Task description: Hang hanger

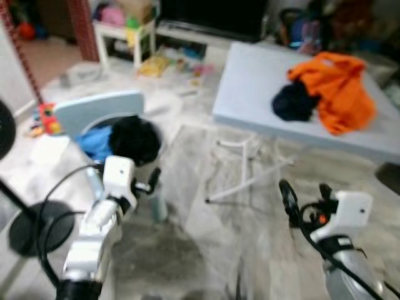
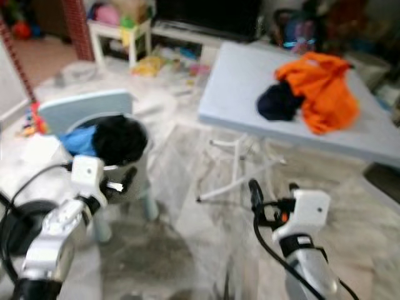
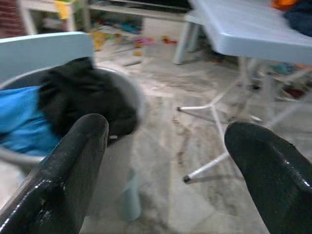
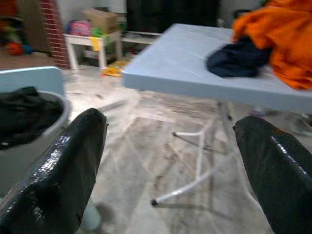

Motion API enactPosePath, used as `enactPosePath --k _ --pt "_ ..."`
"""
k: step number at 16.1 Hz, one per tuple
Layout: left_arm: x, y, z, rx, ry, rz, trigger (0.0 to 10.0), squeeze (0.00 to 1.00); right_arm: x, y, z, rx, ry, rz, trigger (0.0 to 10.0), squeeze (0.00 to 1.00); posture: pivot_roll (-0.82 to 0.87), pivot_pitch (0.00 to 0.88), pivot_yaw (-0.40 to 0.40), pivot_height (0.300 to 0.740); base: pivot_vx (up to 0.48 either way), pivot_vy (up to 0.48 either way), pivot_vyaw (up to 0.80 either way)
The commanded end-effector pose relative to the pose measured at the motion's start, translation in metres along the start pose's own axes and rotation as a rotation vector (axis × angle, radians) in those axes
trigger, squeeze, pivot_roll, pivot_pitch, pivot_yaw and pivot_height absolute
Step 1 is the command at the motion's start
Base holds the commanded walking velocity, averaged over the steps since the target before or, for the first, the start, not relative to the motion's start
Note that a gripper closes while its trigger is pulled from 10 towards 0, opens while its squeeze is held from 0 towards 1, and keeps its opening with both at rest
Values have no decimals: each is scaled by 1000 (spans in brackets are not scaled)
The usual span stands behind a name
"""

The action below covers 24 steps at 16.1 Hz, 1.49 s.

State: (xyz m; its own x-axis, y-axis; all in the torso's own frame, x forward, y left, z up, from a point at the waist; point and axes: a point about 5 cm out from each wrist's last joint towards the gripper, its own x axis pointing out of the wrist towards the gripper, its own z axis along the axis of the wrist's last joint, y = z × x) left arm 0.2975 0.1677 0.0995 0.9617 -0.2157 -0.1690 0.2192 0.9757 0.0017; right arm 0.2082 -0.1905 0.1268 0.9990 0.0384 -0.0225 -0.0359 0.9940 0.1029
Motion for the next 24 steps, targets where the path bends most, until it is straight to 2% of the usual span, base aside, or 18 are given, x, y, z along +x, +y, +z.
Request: enactPosePath --k 1,3,4,7,10,20,24 --pt "6 -8 3 -34 -2 -13 10000 0 -2 -6 4 -21 -4 -17 10000 0 164 0 -107 740 0 0 575" --pt "12 -8 9 -44 -16 -9 10000 0 -3 -7 7 -22 -6 -18 10000 0 154 0 -106 740 0 0 0" --pt "14 -9 12 -80 -23 -5 10000 0 -3 -6 7 -21 -7 -12 10000 0 152 0 -106 740 0 0 0" --pt "16 -8 13 -84 -27 2 10000 0 -4 2 9 -50 -10 45 10000 0 149 0 -106 740 189 0 0" --pt "16 -10 10 -105 -18 3 10000 0 -4 6 9 -54 -10 69 10000 0 150 0 -111 740 427 0 704" --pt "19 -18 8 -124 -3 -4 10000 0 -6 15 12 -63 -11 107 10000 0 136 0 -106 740 469 0 0" --pt "19 -22 0 -158 43 2 10000 0 -6 15 11 -63 -4 106 10000 0 132 0 -104 740 469 0 0"
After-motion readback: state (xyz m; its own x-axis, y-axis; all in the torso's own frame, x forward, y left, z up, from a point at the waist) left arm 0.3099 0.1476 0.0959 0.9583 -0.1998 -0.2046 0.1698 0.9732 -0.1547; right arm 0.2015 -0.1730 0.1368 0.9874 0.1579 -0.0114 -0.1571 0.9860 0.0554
